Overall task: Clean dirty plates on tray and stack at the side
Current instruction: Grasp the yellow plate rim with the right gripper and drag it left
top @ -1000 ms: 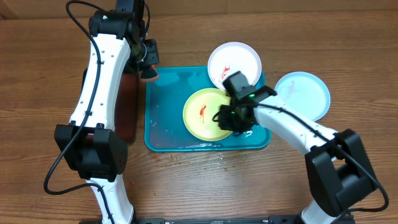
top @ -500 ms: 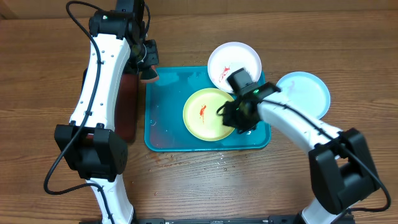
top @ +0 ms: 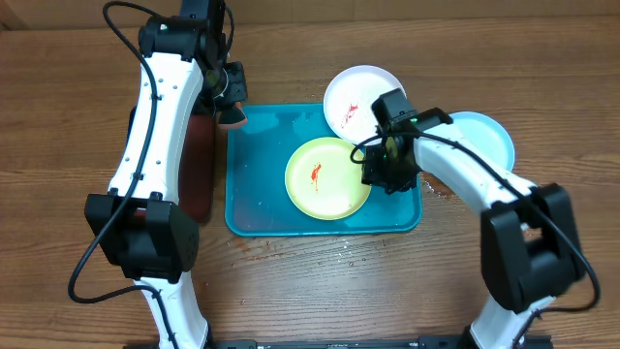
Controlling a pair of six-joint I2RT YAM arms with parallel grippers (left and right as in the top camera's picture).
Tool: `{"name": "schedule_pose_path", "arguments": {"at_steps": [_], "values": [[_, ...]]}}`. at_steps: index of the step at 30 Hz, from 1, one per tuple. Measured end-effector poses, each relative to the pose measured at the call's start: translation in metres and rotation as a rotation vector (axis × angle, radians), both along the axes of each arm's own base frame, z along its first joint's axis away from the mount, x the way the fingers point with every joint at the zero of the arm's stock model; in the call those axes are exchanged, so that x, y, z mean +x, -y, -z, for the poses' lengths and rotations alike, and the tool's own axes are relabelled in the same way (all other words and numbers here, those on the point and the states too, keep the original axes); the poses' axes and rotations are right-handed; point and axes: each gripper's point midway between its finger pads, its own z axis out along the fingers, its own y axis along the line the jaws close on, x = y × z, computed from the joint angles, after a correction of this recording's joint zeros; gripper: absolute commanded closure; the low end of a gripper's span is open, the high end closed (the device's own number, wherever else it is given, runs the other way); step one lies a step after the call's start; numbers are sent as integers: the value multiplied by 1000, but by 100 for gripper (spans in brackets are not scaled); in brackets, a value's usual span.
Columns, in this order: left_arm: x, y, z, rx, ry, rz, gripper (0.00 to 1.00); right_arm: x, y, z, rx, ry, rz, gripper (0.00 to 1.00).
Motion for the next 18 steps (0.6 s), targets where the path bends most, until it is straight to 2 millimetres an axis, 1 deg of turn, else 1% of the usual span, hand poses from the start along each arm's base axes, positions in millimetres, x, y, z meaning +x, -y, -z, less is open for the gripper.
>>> {"name": "schedule_pose_path", "arguments": {"at_steps": [2,3,4,6,7,10,12,18], "values": [[0,0,0,1,0,0,96,-1,0,11,-12,-20,-8,56],[0,0,0,1,0,0,96,-1,0,16,-16,-30,-9,61],[0,0,0,1,0,1,96,-2,-1,25,-18,-48,-13,62],[0,0,0,2,0,4,96,-3,-2,28,-14,-57,-17,66],[0,0,0,3,0,7,96,-3,-2,28,-10,-57,-17,68],[0,0,0,4,0,14,96,-2,-6,28,7,-55,-17,78],[-1,0,0,6,-1,18,96,0,-10,27,28,-49,-19,83],[-2,0,1,6,-7,18,96,9,-31,23,116,-19,3,94]]}}
